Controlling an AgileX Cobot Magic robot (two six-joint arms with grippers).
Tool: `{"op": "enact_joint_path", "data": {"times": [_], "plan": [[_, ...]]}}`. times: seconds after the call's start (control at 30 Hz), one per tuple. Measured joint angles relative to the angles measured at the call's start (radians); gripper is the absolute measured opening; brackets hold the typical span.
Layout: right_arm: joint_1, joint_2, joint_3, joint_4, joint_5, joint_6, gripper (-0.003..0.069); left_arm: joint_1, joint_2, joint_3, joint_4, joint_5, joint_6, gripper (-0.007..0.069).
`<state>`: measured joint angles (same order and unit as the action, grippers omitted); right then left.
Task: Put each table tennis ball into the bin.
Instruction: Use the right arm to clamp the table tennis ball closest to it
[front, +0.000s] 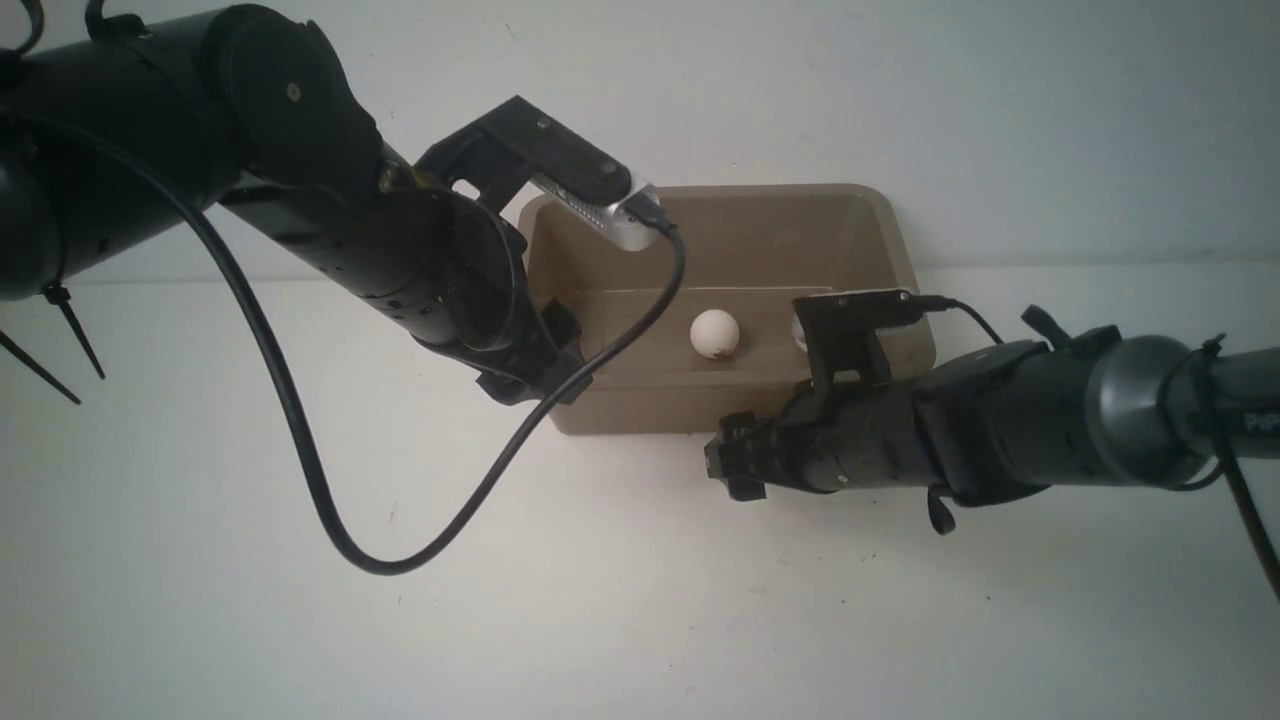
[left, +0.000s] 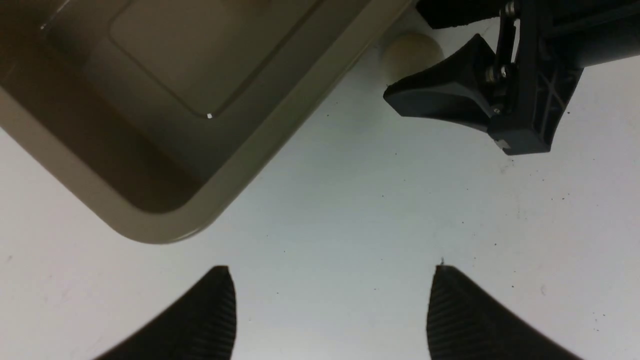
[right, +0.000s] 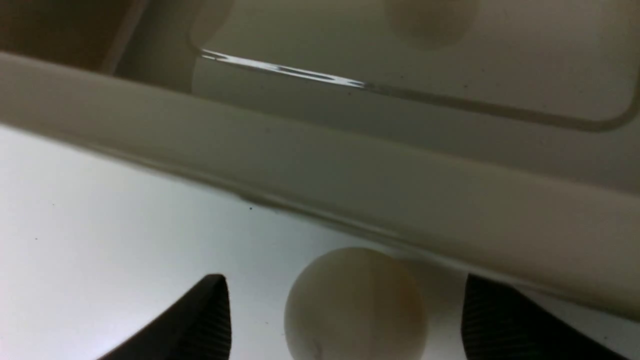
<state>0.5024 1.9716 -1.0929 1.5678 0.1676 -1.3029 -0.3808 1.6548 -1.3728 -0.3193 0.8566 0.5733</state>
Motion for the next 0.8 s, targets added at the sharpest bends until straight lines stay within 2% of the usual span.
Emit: {"op": "enact_joint_path", "data": {"times": [0.3, 0.43, 0.57, 0.8], "plan": [[0.000, 0.026, -0.004, 0.003, 0.000, -0.003, 0.0534, 0.000, 0.000, 0.000, 0.000, 0.000, 0.000, 0.0457], [0.000, 0.032, -0.005, 0.008, 0.000, -0.004, 0.0468, 0.000, 0.000, 0.000, 0.000, 0.000, 0.000, 0.0457], [0.000, 0.033, -0.005, 0.015, 0.000, -0.012, 0.0360, 0.000, 0.000, 0.000, 0.001, 0.000, 0.000, 0.0445], [0.000, 0.033, -0.005, 0.019, 0.023, -0.042, 0.0360, 0.000, 0.000, 0.000, 0.001, 0.000, 0.000, 0.0404]]}}
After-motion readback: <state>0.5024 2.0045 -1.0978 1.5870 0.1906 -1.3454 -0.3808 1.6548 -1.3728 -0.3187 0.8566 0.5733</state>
